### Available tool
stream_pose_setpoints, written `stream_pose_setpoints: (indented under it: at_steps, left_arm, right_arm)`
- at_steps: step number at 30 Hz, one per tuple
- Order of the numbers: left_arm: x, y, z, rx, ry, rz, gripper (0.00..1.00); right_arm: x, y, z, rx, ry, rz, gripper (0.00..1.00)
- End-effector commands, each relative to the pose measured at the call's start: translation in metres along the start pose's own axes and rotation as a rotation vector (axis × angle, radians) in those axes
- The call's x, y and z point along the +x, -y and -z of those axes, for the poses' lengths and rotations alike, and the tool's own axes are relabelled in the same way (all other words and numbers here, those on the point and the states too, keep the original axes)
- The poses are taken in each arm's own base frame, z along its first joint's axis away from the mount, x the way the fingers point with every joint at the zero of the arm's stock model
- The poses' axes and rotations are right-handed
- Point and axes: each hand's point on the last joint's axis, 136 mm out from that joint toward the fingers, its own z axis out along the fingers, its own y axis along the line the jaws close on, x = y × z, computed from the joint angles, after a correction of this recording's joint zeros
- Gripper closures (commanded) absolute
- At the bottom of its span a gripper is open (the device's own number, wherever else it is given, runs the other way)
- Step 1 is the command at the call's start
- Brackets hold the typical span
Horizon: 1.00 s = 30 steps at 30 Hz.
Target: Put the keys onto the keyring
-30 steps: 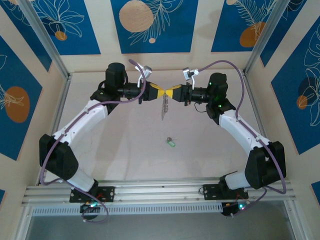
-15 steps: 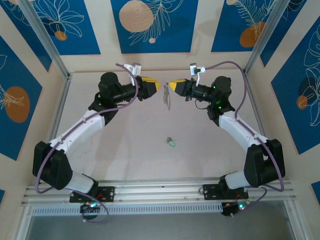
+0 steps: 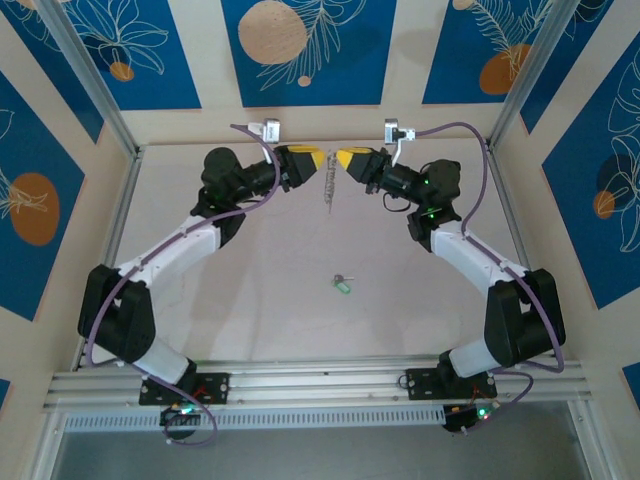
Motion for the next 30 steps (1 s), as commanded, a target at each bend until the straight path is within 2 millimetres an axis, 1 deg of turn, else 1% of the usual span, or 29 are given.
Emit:
stream_pose_setpoints:
  at_steps: [1,8,17,22,30]
  left_arm:
    - [-0.013,0.023,-0.005,0.106,0.034,-0.02,0.52]
    - [-0.014,0.024,-0.006,0.109,0.041,-0.03,0.53]
    - [-0.011,0.023,-0.009,0.114,0.03,-0.028,0.53]
    - [-0.01,0.021,-0.013,0.118,0.02,-0.023,0.56]
    - [-0.007,0.022,-0.017,0.129,0.004,-0.021,0.61]
  right_arm:
    - [-0.013,-0.001,-0.003,-0.005,0.069,0.002,1.0]
    - [-0.009,0.007,-0.005,0.002,0.067,-0.023,1.0]
    - [-0.007,0.006,-0.006,-0.003,0.056,-0.032,1.0]
    - [-0.002,0.007,-0.007,-0.003,0.045,-0.038,1.0]
    - [-0.001,0.006,-0.007,-0.005,0.041,-0.034,1.0]
